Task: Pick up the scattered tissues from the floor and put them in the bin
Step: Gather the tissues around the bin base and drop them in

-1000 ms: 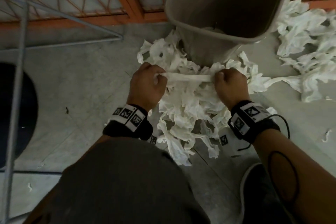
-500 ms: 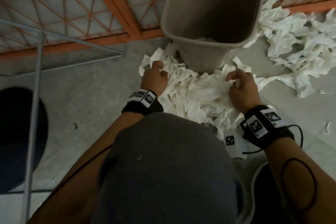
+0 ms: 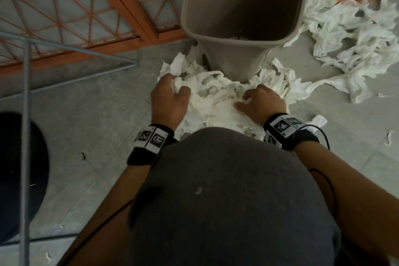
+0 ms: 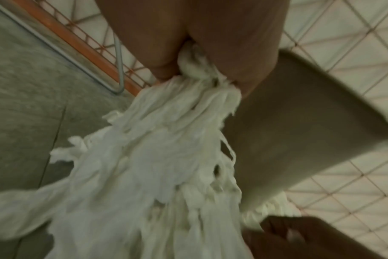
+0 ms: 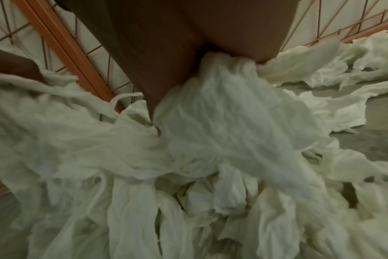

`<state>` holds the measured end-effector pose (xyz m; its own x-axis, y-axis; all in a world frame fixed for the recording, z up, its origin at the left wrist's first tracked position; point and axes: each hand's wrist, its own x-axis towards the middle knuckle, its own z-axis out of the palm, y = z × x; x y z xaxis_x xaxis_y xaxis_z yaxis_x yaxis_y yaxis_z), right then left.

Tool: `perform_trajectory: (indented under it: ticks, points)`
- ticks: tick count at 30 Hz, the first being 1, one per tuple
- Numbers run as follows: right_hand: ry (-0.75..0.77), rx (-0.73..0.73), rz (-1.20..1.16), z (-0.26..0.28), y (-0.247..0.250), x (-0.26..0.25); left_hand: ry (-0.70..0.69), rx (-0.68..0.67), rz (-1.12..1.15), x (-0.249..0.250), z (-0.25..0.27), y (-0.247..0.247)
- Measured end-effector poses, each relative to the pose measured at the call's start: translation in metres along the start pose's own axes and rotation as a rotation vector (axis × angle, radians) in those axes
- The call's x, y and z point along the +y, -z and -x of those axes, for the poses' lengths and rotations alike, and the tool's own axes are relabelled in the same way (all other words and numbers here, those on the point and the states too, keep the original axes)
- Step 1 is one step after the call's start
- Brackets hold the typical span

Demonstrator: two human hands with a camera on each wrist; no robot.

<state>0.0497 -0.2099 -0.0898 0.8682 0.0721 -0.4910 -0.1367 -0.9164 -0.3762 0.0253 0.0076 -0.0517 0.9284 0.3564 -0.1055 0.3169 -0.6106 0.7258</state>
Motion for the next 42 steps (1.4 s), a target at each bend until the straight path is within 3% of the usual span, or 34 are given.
perform_trajectory:
  ticks: [4, 7, 9, 12, 14, 16, 20, 24, 30, 36, 40, 42]
  points:
    - [0.011, 0.1, -0.212, 0.004, -0.001, 0.003, 0.03, 0.093, 0.079, 0.004, -0.007, 0.016]
    - [0.01, 0.239, -0.406, 0.008, 0.002, 0.011, 0.023, 0.088, 0.067, 0.0, -0.015, 0.01]
    - [0.022, 0.35, -0.47, 0.011, 0.003, 0.018, 0.068, 0.002, -0.01, -0.005, -0.02, -0.002]
    - [0.039, 0.442, -0.534, 0.017, 0.005, 0.025, 0.059, -0.232, -0.153, -0.016, -0.023, -0.027]
    - [-0.007, 0.362, -0.588, 0.022, 0.007, 0.026, 0.029, -0.373, -0.265, -0.022, -0.022, -0.045]
    - [-0.078, 0.245, -0.58, 0.024, 0.006, 0.027, -0.015, -0.422, -0.417, -0.028, -0.022, -0.057]
    - [-0.174, 0.072, -0.432, 0.022, 0.005, 0.035, -0.037, -0.302, -0.368, -0.021, -0.012, -0.055]
    - [-0.15, 0.144, -0.437, 0.024, 0.018, 0.038, -0.103, -0.134, -0.171, 0.0, 0.001, -0.026]
    - [-0.03, 0.308, -0.524, 0.04, 0.056, 0.041, -0.248, 0.009, 0.024, 0.045, 0.03, 0.029]
    - [-0.009, 0.497, -0.793, 0.065, 0.107, 0.044, -0.385, 0.019, 0.268, 0.106, 0.034, 0.062]
    - [0.09, 0.615, -1.012, 0.079, 0.156, 0.025, -0.39, -0.134, 0.299, 0.148, 0.022, 0.064]
    - [0.177, 0.59, -1.096, 0.08, 0.179, 0.009, -0.426, -0.168, 0.269, 0.164, 0.012, 0.06]
